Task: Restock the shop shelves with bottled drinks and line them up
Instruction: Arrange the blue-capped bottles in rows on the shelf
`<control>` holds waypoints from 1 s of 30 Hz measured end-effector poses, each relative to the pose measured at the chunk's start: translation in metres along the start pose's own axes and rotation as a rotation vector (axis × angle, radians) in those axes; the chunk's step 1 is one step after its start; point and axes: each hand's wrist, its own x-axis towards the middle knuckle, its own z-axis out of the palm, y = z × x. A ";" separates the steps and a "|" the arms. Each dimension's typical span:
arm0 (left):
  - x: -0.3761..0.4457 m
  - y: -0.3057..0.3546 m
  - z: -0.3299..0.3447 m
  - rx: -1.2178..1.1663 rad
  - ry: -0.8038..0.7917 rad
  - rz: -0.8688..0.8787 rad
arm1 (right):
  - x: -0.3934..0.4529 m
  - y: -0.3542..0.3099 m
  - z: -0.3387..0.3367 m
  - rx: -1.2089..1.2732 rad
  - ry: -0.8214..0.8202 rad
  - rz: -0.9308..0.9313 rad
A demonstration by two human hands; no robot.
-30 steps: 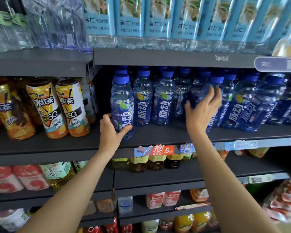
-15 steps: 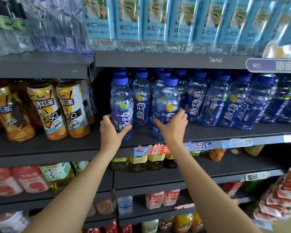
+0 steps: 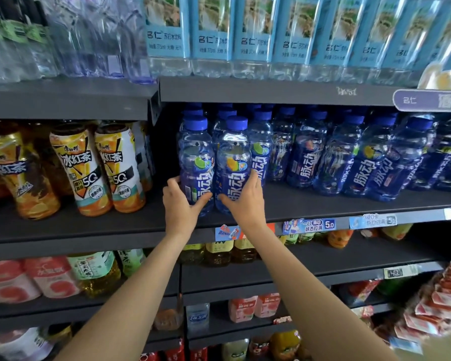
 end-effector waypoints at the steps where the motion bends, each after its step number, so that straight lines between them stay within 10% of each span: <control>1: -0.001 0.001 0.001 0.000 0.008 -0.002 | -0.001 -0.002 0.002 0.000 0.012 0.007; 11: -0.013 0.016 0.001 0.064 0.177 -0.081 | 0.010 0.014 -0.030 0.112 -0.158 -0.044; 17: -0.033 0.058 0.033 0.170 0.244 0.305 | 0.053 0.065 -0.090 0.204 0.097 0.079; 24: -0.036 0.087 0.083 0.140 0.384 0.099 | 0.117 0.061 -0.108 -0.205 0.064 -0.167; 30: -0.038 0.086 0.085 0.243 0.365 0.036 | 0.156 0.038 -0.106 -0.305 -0.074 0.005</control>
